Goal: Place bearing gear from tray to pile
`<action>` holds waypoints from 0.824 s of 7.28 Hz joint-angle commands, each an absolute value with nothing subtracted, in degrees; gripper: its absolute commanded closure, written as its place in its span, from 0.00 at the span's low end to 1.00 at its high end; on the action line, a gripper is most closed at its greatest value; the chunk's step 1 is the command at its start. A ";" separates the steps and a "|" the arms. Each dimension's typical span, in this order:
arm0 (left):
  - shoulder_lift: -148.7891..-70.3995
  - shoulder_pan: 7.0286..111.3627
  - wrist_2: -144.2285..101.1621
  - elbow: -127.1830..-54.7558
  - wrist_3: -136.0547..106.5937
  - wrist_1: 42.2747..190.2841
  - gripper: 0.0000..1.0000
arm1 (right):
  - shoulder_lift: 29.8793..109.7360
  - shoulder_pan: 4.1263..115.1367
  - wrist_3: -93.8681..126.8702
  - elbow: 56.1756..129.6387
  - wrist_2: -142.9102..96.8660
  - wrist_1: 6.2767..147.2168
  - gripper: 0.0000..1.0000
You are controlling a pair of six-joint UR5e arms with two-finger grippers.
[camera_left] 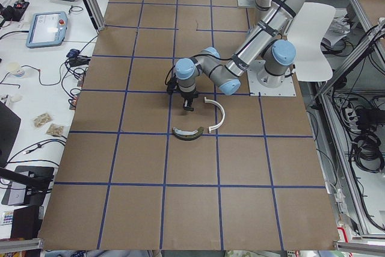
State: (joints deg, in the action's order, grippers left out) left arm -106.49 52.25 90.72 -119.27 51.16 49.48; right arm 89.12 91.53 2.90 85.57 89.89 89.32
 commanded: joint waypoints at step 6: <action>-103.10 57.88 90.45 -112.53 47.49 52.54 0.00 | 89.21 91.58 2.90 85.61 89.91 89.38 0.00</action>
State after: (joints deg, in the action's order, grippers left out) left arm -104.42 54.38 91.01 -115.66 49.87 50.77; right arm 89.18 91.58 2.90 85.69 89.84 89.38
